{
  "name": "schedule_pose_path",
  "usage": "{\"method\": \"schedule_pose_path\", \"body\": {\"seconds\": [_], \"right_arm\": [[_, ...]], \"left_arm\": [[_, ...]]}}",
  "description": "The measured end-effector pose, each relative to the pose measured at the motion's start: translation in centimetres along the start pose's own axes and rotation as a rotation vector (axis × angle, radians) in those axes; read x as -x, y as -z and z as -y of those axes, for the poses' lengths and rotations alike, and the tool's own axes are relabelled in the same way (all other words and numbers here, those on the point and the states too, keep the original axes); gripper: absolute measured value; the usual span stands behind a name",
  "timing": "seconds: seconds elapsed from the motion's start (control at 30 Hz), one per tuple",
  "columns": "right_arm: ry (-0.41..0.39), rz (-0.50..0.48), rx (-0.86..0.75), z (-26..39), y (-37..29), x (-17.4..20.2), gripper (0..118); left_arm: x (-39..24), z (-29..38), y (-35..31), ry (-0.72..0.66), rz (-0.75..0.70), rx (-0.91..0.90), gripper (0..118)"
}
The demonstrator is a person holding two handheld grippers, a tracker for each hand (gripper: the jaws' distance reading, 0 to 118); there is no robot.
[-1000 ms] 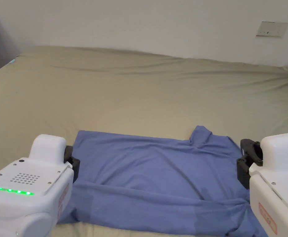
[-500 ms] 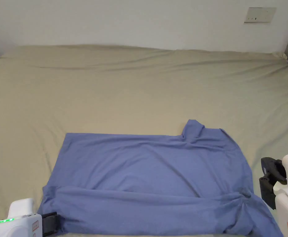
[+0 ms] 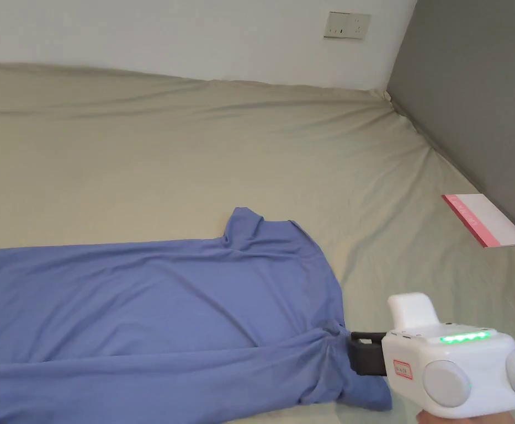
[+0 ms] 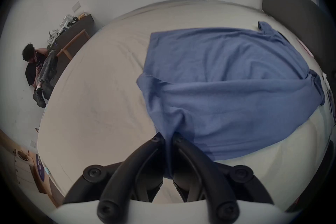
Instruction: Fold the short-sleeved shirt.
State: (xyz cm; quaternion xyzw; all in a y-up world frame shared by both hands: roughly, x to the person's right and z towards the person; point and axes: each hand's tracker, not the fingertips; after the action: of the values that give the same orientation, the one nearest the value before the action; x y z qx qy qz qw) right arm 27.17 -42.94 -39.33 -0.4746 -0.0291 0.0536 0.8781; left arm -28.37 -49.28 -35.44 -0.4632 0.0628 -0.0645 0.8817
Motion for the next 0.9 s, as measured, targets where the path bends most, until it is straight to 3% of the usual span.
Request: {"method": "schedule_pose_path", "body": {"seconds": [0.1,0.2,0.3,0.37,0.4,0.43,0.5,0.57,0.7,0.9], "right_arm": [[0.023,0.038,0.116,1.3,4.4,-0.9,98],[0.106,0.001,0.256,2.5,8.2,-1.4,98],[0.177,-0.045,0.265,3.0,9.5,-1.3,95],[0.166,-0.042,0.237,2.9,8.8,-0.7,67],[0.117,-0.052,0.222,2.8,8.4,0.0,45],[0.091,-0.088,0.206,2.7,8.0,0.7,13],[0.049,-0.134,0.202,2.5,7.7,2.1,12],[-0.028,-0.051,0.213,2.2,7.7,3.6,12],[0.038,-0.103,0.214,1.1,5.6,2.0,12],[0.007,-0.177,0.145,-0.7,-2.3,0.5,12]], "left_arm": [[0.6,-0.7,-2.1,-0.039,0.027,-0.032,6],[0.2,-1.3,-3.6,-0.027,0.022,-0.055,6],[-0.2,-2.0,-4.4,-0.026,0.021,-0.071,6],[-0.1,-2.2,-4.4,-0.025,0.020,-0.075,6],[-0.1,-2.2,-4.5,-0.024,0.020,-0.076,6],[-0.2,-2.2,-4.5,-0.022,0.016,-0.076,6],[-0.1,-2.1,-4.1,-0.012,0.009,-0.074,6],[-0.1,-1.9,-4.1,-0.009,0.010,-0.071,6],[0.5,-1.9,-4.8,-0.015,0.023,-0.069,6],[2.7,-2.0,-7.0,-0.003,0.055,-0.097,6]]}}
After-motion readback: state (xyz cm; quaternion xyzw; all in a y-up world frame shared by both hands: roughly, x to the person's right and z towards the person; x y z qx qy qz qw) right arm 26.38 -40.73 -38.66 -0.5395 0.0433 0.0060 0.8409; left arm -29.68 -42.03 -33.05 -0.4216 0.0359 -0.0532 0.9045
